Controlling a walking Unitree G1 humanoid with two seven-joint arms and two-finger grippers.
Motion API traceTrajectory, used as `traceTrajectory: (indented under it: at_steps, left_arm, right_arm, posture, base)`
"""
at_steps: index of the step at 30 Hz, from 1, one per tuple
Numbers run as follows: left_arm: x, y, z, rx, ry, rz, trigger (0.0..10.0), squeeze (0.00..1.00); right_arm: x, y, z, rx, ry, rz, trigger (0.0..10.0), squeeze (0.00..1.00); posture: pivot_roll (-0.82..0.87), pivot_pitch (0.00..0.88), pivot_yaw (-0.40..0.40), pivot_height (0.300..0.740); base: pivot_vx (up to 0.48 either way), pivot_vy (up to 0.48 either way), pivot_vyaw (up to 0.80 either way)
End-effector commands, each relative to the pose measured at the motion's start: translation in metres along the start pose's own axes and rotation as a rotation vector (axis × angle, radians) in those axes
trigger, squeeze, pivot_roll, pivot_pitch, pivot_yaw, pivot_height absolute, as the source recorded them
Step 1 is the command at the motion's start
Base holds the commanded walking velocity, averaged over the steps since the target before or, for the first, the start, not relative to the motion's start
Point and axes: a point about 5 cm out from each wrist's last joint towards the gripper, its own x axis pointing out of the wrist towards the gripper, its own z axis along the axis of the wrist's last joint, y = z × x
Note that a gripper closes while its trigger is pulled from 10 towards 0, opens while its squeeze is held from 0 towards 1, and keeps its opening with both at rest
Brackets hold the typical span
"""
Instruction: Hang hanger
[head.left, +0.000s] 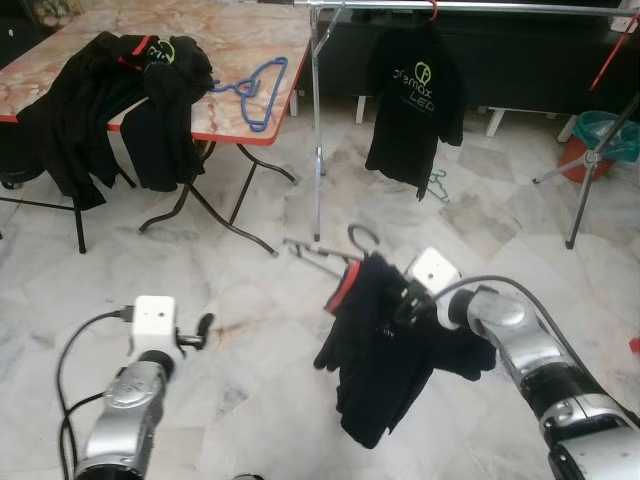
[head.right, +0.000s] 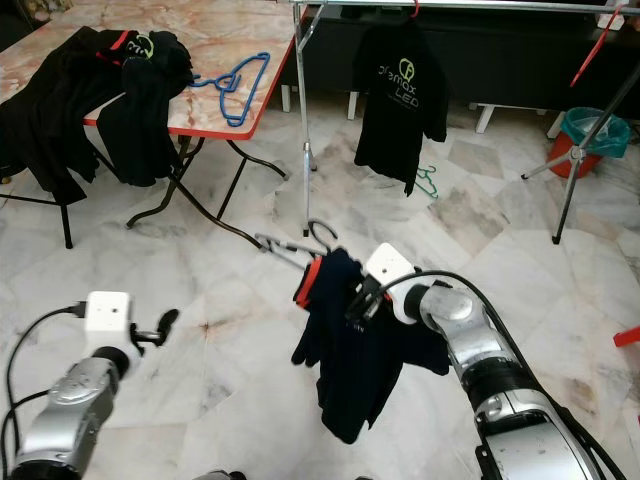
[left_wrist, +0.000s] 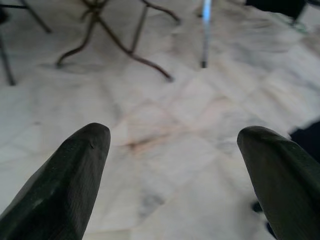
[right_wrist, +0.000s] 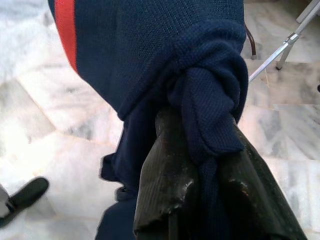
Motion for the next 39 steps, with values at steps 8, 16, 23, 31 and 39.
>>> traceTrajectory:
  at_steps: [8,16,23,31,39]
  left_arm:
    - [0.001,-0.035,0.012,0.022,-0.039,-0.303,10.0,0.00]
    - [-0.004,-0.052,0.014,0.051,-0.032,-0.491,10.0,0.00]
    - [-0.008,-0.058,0.005,0.091,0.004,-0.560,10.0,0.00]
    - [-0.006,-0.061,0.002,0.082,0.004,-0.558,10.0,0.00]
    - [0.001,-0.057,0.005,0.082,-0.026,-0.481,10.0,0.00]
  right_arm:
    - [0.006,0.019,0.020,0.001,-0.077,0.250,10.0,0.00]
    - [0.009,0.016,0.029,-0.001,-0.080,0.282,10.0,0.00]
    - [0.009,0.014,0.065,0.039,-0.252,0.338,10.0,0.00]
    - [0.006,0.020,0.073,0.014,-0.279,0.403,10.0,0.00]
    - [0.003,0.025,0.069,-0.001,-0.270,0.442,10.0,0.00]
  posture:
    - [0.03,0.103,-0.019,0.740]
    - [0.02,0.114,-0.017,0.740]
    - [0.02,0.121,-0.017,0.740]
    - [0.02,0.123,-0.022,0.740]
    - [0.02,0.120,-0.022,0.740]
  base:
    - [0.000,0.000,0.00]
    - [0.000,0.000,0.00]
    - [0.000,0.000,0.00]
    - [0.000,0.000,0.00]
    - [0.000,0.000,0.00]
